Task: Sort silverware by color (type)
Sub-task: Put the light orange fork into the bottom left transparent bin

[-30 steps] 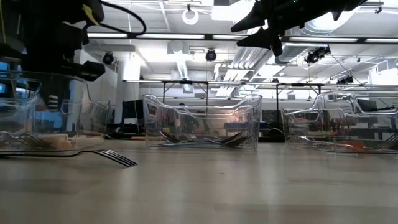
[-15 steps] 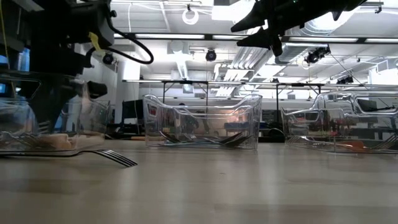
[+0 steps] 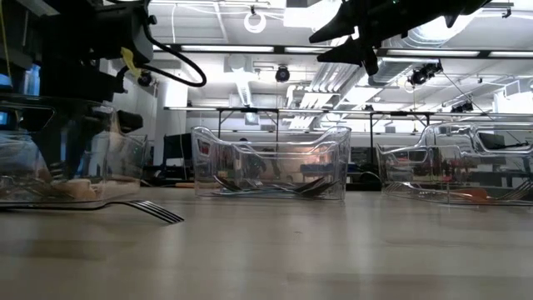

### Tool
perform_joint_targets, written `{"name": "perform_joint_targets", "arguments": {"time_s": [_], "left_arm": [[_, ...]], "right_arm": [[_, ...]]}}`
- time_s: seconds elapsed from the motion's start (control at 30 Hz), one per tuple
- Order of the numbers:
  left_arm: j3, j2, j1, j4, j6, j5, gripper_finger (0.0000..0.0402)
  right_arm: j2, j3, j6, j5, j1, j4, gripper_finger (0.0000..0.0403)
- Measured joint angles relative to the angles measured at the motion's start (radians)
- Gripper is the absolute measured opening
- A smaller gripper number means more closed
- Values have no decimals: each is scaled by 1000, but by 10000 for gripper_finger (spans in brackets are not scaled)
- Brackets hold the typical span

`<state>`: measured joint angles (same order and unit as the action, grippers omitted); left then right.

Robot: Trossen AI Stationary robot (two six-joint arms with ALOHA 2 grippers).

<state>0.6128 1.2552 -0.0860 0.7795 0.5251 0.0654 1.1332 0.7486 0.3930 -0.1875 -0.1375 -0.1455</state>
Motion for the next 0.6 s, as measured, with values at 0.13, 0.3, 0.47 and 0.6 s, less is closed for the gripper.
{"name": "perform_joint_targets", "arguments": {"time_s": [0.13, 0.3, 0.47, 0.6], "left_arm": [[0, 0, 0, 0, -28, 0, 90], [0, 0, 0, 1, -73, 0, 137], [0, 0, 0, 9, -79, 0, 165], [36, 0, 3, 88, -69, -3, 171]], "right_arm": [[0, 0, 0, 0, 0, 0, 201], [0, 0, 0, 0, 0, 0, 201], [0, 0, 0, 0, 0, 0, 201], [0, 0, 0, 0, 0, 0, 201]]}}
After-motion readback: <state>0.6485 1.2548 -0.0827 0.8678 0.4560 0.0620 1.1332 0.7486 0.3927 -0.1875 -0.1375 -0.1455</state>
